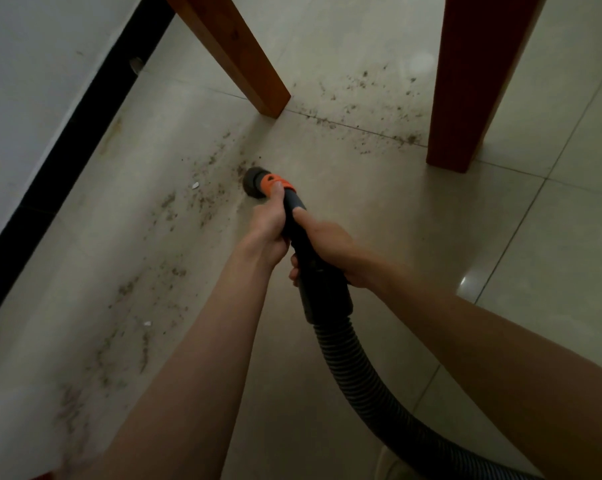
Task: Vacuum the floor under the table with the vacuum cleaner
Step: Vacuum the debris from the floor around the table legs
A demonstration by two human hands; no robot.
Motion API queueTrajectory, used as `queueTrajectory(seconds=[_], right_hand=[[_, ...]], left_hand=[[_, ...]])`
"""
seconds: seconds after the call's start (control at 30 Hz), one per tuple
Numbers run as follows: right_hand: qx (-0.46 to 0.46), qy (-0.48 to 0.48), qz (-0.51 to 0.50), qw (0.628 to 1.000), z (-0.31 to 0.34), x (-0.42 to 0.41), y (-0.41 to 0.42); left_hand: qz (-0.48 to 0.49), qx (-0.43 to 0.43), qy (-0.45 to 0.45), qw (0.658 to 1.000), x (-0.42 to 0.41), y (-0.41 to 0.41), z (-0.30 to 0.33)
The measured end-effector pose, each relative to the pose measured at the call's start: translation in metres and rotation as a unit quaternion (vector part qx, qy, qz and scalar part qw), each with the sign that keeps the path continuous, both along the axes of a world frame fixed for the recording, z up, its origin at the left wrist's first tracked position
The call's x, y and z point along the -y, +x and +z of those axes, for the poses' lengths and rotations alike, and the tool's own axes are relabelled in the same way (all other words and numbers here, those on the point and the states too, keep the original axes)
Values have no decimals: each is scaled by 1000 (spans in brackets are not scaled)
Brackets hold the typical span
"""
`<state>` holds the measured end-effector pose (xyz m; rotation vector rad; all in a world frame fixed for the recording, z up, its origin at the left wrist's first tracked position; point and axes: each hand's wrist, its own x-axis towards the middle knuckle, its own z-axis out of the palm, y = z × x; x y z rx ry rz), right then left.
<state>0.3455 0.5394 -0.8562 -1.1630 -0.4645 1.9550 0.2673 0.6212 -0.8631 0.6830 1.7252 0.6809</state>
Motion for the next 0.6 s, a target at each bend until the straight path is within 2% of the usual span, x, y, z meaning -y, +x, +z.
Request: queueTrajectory(seconds=[0.13, 0.33, 0.5, 0.6], right_hand=[[-38, -10, 76, 996, 0, 7, -12], [-68, -39, 163, 983, -6, 19, -29], [-71, -55, 164, 982, -9, 26, -27], [-49, -59, 141, 987, -8, 31, -15]], left_hand=[[60, 4, -2, 998, 14, -29, -4], [97, -6, 6, 995, 43, -58, -8], [95, -13, 19, 995, 55, -53, -6], [75, 11, 31, 997, 61, -33, 0]])
